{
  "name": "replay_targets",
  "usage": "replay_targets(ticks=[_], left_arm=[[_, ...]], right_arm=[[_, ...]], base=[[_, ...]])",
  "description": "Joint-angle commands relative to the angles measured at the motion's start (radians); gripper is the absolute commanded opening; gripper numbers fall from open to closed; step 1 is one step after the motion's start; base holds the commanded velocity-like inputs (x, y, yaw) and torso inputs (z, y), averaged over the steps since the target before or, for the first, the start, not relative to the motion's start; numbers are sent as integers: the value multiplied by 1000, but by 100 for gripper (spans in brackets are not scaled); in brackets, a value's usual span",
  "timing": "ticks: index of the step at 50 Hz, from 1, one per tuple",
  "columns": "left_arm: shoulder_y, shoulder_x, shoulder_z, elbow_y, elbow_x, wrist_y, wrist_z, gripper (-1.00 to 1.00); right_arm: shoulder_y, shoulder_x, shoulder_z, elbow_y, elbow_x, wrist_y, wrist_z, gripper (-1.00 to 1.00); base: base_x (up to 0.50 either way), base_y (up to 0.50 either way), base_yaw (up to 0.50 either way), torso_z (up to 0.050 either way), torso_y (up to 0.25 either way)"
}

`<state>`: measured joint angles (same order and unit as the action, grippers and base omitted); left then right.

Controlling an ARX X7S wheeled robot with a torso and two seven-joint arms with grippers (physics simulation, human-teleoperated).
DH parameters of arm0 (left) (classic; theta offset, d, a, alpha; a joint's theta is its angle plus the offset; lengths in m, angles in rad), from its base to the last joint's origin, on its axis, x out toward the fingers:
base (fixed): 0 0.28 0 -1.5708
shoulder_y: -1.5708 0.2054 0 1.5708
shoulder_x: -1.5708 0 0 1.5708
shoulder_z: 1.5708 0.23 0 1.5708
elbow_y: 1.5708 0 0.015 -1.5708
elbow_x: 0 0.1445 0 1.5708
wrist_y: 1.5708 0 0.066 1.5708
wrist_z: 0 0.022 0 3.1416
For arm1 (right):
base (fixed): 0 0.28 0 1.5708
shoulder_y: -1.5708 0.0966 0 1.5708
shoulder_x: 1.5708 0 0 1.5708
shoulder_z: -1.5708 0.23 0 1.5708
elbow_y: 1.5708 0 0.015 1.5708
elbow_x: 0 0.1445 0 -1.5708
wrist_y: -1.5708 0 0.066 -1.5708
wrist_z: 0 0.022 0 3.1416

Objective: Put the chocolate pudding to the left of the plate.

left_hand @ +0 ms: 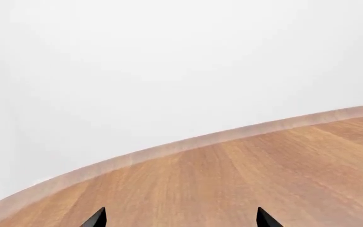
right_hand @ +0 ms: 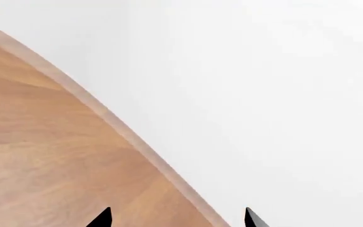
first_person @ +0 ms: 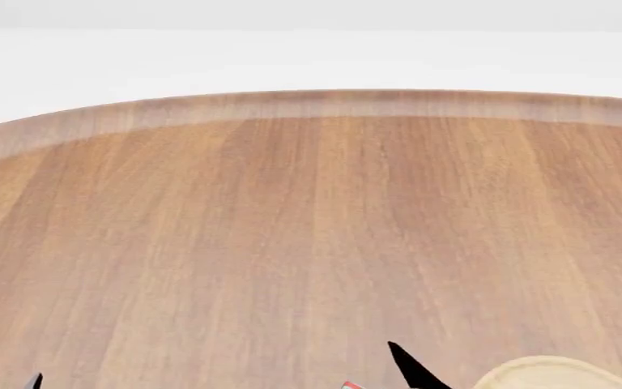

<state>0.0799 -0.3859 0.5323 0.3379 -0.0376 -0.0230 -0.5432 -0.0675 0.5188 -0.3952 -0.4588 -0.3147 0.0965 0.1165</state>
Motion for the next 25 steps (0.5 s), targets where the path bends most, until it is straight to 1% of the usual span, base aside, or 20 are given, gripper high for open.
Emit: replay_targets(ticks=[1, 3, 6, 8, 11, 13, 16, 17, 19, 21, 22, 25], left_arm=[[41, -18, 2, 65, 21, 37, -24, 100], [44, -19, -1, 71, 28, 39, -32, 100], [58, -25, -4, 94, 36, 49, -42, 100], [92, -43, -5, 152, 43, 64, -50, 100], [109, -45, -3, 172, 92, 72, -77, 100], [124, -52, -1, 189, 92, 92, -80, 100], [166, -67, -2, 238, 154, 141, -115, 100], [176, -67, -6, 256, 171, 131, -126, 100], [202, -76, -11, 281, 207, 171, -152, 100], [221, -84, -14, 299, 220, 193, -166, 100], [246, -98, -17, 322, 234, 235, -181, 100], [275, -109, -23, 350, 261, 252, -199, 100]], right_arm=[[-73, -120, -81, 81, -139, -140, 251, 100], [-75, -127, -80, 80, -118, -150, 255, 100], [-93, -141, -57, 67, -37, -211, 296, 100], [-117, -143, -43, 44, 10, -223, 305, 100], [-139, -137, -45, 29, 12, -234, 311, 100], [-169, -129, -42, 11, 21, -269, 331, 100], [-213, -115, -30, -34, 50, -331, 361, 100], [-220, -112, -30, -40, 56, -340, 363, 100], [-254, -108, -19, -65, 14, -378, 403, 100], [-276, -100, -11, -85, 21, -402, 420, 100], [-297, -85, -7, -108, 32, -425, 425, 100], [-317, -79, -3, -135, 18, -424, 429, 100]], base=[[0, 0, 0, 0, 0], [0, 0, 0, 0, 0], [0, 0, 0, 0, 0], [0, 0, 0, 0, 0], [0, 0, 0, 0, 0], [0, 0, 0, 0, 0], [0, 0, 0, 0, 0], [0, 0, 0, 0, 0], [0, 0, 0, 0, 0], [0, 0, 0, 0, 0], [0, 0, 0, 0, 0], [0, 0, 0, 0, 0]])
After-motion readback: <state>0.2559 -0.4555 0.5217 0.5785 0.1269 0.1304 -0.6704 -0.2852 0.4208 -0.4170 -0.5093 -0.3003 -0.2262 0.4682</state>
